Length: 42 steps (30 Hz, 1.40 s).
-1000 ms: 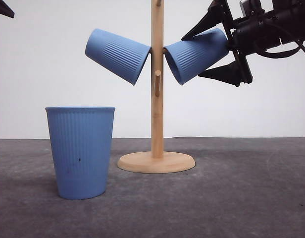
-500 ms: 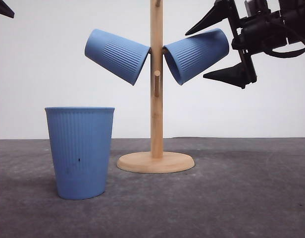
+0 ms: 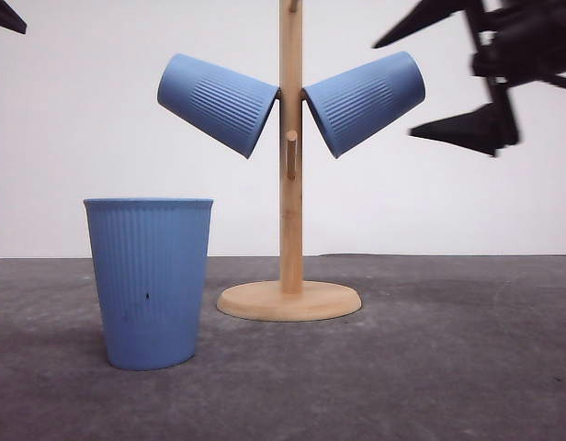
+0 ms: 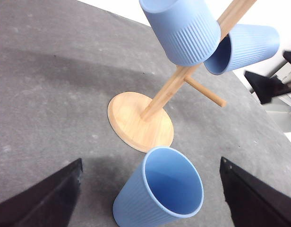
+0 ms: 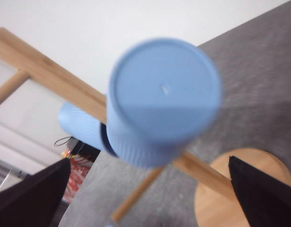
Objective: Place three cups
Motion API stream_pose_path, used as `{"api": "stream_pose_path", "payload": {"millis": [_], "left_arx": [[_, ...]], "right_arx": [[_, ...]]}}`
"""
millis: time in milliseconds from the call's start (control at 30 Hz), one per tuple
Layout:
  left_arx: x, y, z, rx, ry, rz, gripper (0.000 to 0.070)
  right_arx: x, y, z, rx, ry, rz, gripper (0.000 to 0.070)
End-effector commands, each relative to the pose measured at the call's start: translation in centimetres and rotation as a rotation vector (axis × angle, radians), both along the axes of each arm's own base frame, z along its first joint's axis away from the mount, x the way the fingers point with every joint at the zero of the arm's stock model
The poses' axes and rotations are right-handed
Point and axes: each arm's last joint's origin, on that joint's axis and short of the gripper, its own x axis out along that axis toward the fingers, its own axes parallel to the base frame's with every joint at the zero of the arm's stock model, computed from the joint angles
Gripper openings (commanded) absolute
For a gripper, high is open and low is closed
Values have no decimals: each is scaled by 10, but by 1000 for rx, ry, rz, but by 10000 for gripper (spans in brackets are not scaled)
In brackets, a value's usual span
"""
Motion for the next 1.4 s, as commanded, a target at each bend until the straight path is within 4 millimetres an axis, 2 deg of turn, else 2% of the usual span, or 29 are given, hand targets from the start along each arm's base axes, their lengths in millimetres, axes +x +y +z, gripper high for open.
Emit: {"api": "stream_pose_path", "payload": {"millis": [0, 167, 300, 467, 700, 1000, 1200, 1267, 1367], "left_arx": [[0, 0, 3, -5, -2, -3, 554], [-2, 0, -1, -23, 73, 0, 556], [-2, -1, 0, -9, 163, -4, 556], [10, -6, 9, 66, 301, 15, 556], [43, -27, 13, 178, 474, -12, 556], [78, -67, -2, 320, 589, -49, 556], [94, -90, -17, 321, 615, -57, 550], [98, -96, -24, 321, 641, -57, 512], [104, -103, -36, 343, 670, -70, 339]], "right_arx": [[-9, -6, -3, -8, -4, -17, 696], [-43, -23, -16, -30, 69, -41, 532], [-64, -26, -21, -135, 136, -49, 530], [-79, -27, -26, -239, 176, -48, 530], [-82, -27, -27, -257, 183, -43, 530], [-82, -27, -27, -259, 180, -42, 530], [-83, -27, -27, -257, 179, -37, 530], [-83, -27, -27, -264, 171, -31, 530], [-83, -25, -27, -267, 169, -18, 531]]}}
